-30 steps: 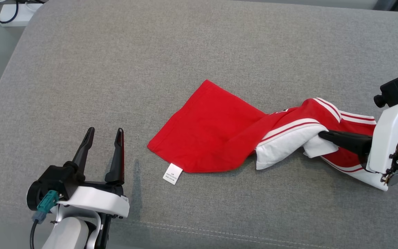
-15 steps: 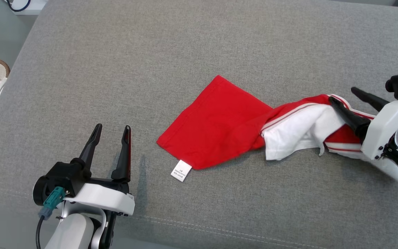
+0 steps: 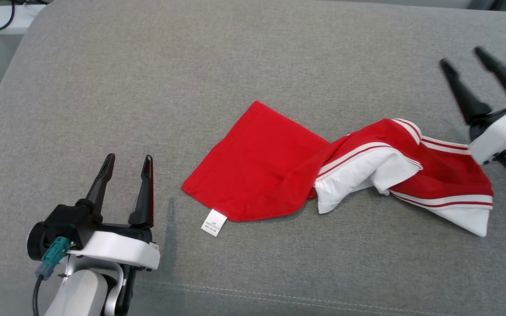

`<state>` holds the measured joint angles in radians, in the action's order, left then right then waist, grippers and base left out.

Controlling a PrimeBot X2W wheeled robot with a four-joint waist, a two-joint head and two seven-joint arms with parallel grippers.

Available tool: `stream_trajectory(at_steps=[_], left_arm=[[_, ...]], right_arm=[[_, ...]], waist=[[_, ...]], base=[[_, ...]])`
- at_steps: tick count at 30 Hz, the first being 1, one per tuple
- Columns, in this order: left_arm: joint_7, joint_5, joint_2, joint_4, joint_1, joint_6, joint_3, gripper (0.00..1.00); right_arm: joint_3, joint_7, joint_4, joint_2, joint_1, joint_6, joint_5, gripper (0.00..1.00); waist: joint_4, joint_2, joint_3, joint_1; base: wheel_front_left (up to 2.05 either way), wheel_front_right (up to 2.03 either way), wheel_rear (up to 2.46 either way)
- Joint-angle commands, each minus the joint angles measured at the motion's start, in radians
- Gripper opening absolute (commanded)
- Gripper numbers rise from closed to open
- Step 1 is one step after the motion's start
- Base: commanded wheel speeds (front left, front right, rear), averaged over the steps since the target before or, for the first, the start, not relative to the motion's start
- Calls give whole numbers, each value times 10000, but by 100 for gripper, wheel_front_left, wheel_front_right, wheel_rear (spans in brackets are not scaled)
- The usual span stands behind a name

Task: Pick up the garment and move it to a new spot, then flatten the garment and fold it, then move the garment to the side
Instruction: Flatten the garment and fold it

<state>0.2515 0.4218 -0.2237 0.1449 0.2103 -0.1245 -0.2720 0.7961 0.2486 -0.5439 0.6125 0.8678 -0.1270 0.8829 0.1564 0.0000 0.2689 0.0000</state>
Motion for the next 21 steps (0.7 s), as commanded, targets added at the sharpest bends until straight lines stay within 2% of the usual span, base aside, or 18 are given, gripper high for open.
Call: stream_trajectory(at_steps=[1,6,10,14,21], left_arm=[[103,-51,-319,-277,87,-84,429,100],[46,-65,-530,-506,-120,-201,540,100],[-69,-68,-699,-692,-309,-290,607,100],[-195,-66,-846,-875,-517,-373,651,100],[-325,-17,-1090,-1200,-1045,-626,855,100]], right_arm=[[-326,127,262,137,-635,-37,-270,100],[-3783,129,2101,-827,-3264,-37,-2571,100],[-5523,130,3730,-1938,-5437,-37,-4468,100],[-6336,130,5050,-2863,-7171,-37,-5774,100],[-6640,131,6347,-3923,-9070,-37,-7079,100]], waist=[[-123,0,-89,0],[-446,0,-365,0],[-634,0,-645,0],[-748,0,-903,0],[-1009,0,-1319,0]], base=[[0,0,0],[0,0,0],[0,0,0],[0,0,0],[0,0,0]])
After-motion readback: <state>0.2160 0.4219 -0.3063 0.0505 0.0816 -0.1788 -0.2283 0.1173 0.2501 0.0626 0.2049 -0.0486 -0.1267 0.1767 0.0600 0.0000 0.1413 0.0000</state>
